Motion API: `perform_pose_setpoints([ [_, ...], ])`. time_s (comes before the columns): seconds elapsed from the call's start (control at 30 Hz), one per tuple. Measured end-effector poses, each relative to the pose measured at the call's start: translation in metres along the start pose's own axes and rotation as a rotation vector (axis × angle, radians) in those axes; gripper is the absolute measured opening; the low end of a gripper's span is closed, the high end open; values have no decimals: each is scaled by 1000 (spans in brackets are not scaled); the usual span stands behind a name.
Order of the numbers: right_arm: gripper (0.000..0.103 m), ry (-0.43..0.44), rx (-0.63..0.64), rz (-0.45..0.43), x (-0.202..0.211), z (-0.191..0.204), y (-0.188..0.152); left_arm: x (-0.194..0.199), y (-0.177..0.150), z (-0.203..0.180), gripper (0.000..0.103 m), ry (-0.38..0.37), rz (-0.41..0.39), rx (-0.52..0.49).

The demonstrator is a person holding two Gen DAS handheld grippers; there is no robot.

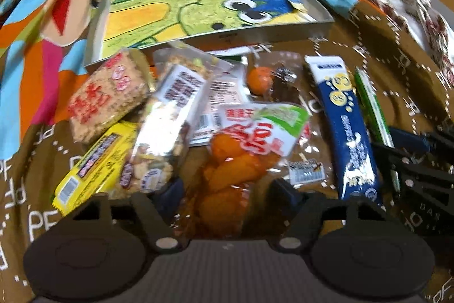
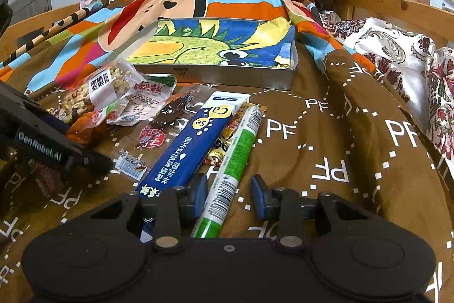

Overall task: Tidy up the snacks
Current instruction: 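Grasp the orange spicy-meat pack with the left tool while the right tool grasps the green marker, then carry the orange pack into the tray with the left tool while the right tool drops the marker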

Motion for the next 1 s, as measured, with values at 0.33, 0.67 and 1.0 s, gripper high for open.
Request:
perform_pose_setpoints([
  [0.33, 27, -27, 42, -13, -1, 6, -1, 4, -2, 0, 38, 124, -25, 83],
  [0.67, 20, -140, 142, -36, 8, 7, 5, 21, -3, 3, 32, 143, -68, 170],
  [1.0, 20, -144, 164, -30, 5, 7, 2, 22, 4, -11, 29, 101, -113, 140],
])
Point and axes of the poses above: each gripper's, at about its wrist camera, not at the fingertips, and x roughly against the way its jaws point, z to its left, y to its top, the point moved 6 cm from there along -x, roughly the way its jaws point, and after that the axes turned 3 degrees about -z, right-handed, at the moved point
